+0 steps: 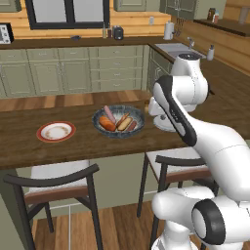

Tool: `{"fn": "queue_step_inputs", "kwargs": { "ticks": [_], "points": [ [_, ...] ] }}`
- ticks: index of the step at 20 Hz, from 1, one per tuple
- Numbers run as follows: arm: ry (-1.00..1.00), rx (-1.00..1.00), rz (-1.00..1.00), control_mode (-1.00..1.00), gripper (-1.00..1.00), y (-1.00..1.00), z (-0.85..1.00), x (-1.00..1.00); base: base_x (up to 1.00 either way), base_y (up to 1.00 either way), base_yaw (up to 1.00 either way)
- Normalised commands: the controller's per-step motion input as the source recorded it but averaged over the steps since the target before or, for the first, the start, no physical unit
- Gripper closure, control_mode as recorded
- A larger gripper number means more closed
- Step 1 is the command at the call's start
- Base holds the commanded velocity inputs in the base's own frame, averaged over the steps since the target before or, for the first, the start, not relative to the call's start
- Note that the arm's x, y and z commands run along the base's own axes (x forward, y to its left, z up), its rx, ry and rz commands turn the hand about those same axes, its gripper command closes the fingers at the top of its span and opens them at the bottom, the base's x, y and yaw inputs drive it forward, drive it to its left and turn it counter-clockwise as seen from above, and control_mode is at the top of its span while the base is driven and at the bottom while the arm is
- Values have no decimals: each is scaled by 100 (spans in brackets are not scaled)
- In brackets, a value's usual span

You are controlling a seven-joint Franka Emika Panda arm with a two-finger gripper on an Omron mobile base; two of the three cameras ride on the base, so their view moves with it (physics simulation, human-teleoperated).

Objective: Place one bun and one sausage from the bowl on each plate.

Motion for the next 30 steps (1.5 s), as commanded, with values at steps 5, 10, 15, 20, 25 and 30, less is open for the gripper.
{"fn": "queue_step_inputs", "kwargs": {
  "ticks": [5,10,15,20,25,30],
  "points": [
    [0,0,0,-100,-100,44,0,1,0,0,0],
    [0,0,-1,-100,-100,66,-3,12,0,0,0],
    [0,0,0,-100,-100,36,-7,18,0,0,0],
    [0,1,-1,-100,-100,35,-10,28,0,0,0],
    [2,5,-21,-100,-100,-20,-6,56,0,0,0],
    [4,3,-31,-100,-100,-25,-22,78,0,0,0]
  ]
}}
